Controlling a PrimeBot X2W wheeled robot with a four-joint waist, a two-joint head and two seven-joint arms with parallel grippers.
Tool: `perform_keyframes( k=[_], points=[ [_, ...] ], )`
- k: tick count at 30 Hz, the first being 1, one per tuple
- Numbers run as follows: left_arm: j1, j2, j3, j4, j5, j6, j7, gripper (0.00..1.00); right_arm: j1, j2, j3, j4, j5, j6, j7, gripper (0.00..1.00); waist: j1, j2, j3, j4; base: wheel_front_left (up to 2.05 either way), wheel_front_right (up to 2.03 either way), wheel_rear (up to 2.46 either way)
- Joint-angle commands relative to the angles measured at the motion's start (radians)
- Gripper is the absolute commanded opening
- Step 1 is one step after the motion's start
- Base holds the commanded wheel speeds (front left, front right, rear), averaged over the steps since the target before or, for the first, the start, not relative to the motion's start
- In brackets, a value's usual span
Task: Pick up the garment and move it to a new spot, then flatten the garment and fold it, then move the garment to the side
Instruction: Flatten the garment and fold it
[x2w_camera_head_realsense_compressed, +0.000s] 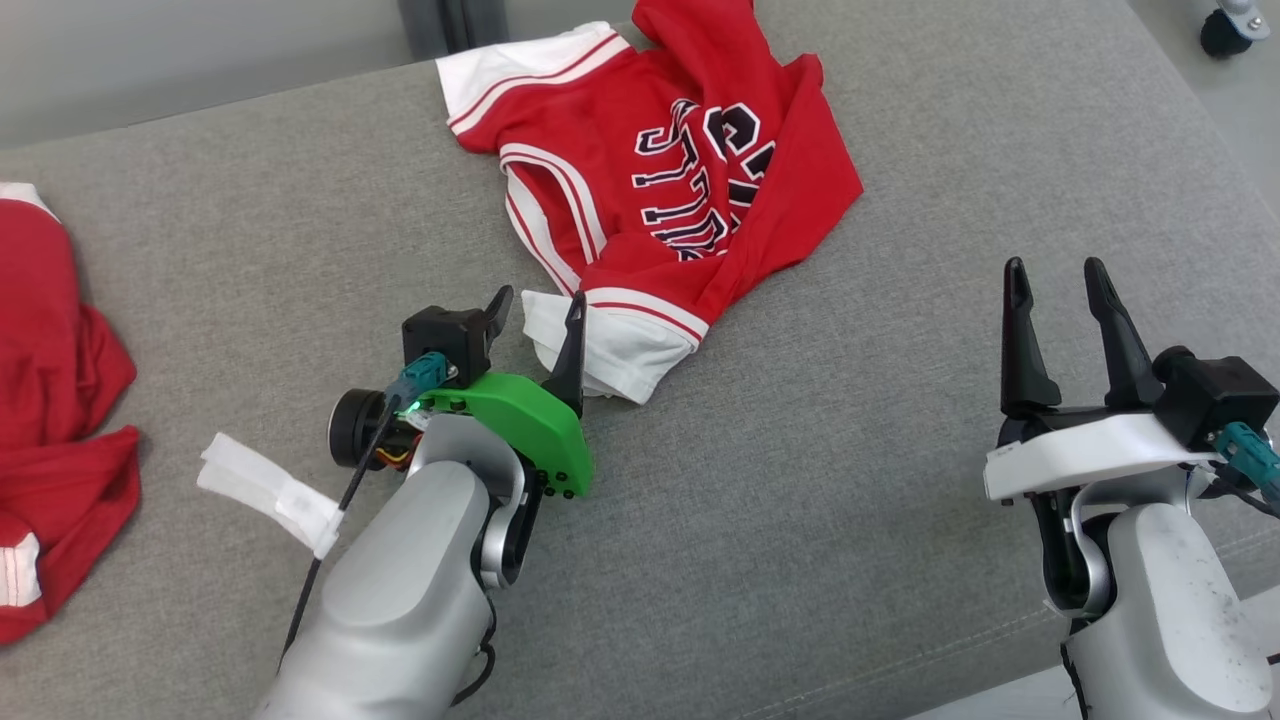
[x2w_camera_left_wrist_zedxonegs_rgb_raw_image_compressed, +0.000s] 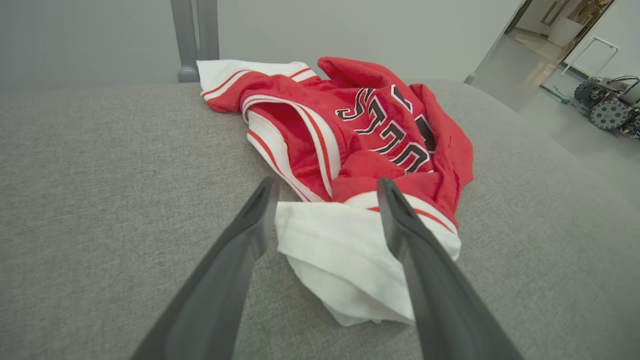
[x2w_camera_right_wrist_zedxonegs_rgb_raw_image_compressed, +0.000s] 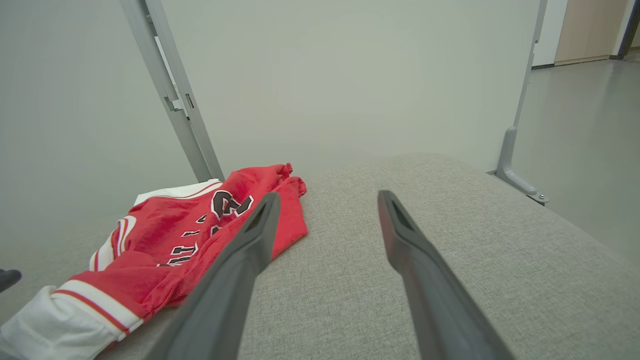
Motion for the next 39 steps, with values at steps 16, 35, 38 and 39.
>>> perform_keyframes(
  k=[16,35,38,39],
  points=[
    [-0.077,0.006,-0.167,0.218,0.016,-0.023,0.074,0.15,0.002,0.0,-0.002,0.018,0.016,0.0,-0.012,1.0,0.0,-0.0001,0.027,-0.012,0.0,0.0,0.0],
    [0.023,0.091,0.074,-0.134,0.101,0.106,-0.101,0.0,0.048,0.0,-0.034,0.031,-0.019,0.0,-0.009,1.0,0.0,-0.0001,-0.061,0.174,0.0,0.0,0.0],
    [0.111,0.091,0.086,-0.178,0.123,0.104,-0.101,0.0,0.055,0.0,-0.03,0.037,-0.026,0.0,-0.007,1.0,0.0,-0.0001,-0.076,0.207,0.0,0.0,0.0],
    [0.141,0.088,0.089,-0.18,0.124,0.105,-0.101,0.0,0.058,0.0,-0.029,0.039,-0.027,0.0,-0.006,1.0,0.0,-0.0001,-0.081,0.218,0.0,0.0,0.0]
  ],
)
